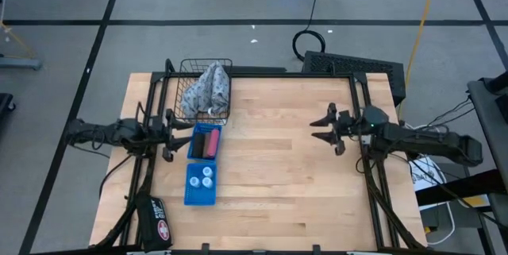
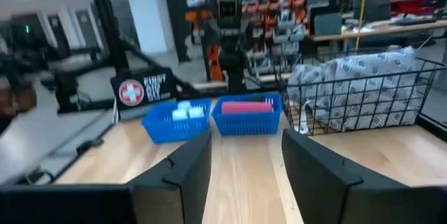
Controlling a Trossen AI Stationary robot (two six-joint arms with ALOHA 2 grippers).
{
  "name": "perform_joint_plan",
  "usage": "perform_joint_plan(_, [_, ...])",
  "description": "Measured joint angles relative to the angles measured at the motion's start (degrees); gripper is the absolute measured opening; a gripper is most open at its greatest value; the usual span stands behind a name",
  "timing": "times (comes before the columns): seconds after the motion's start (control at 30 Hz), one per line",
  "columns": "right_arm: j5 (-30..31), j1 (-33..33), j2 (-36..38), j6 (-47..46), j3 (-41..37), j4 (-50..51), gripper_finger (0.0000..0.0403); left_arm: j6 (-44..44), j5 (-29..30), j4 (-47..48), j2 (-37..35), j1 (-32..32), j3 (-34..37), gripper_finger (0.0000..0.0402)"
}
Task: Pick & Place Medicine items
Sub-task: Return to Home Position
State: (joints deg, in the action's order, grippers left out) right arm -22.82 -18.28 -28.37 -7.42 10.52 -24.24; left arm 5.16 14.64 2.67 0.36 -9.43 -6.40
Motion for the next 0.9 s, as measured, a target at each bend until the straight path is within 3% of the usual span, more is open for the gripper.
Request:
perform_joint_plan(0.37, [0.0,-2.5,10.5,-0.9,-7.1,-0.7,0.0162,-1.2,-6.2,0.4,0.0,3.1,0.3,0.0223])
perform_joint_plan(0.6, [0.2,-2.4,11.8,-4.4,-8.7,-0.8,0.0162,-1.6,-7.2,0.5,0.0,3.4,0.3,0.0223])
perform_joint_plan(0.9, [0.4,8.9,13.0,-3.6,-9.0,-1.1,0.0166,-2.0,-7.2,0.5,0.0,3.4,0.3,0.0223])
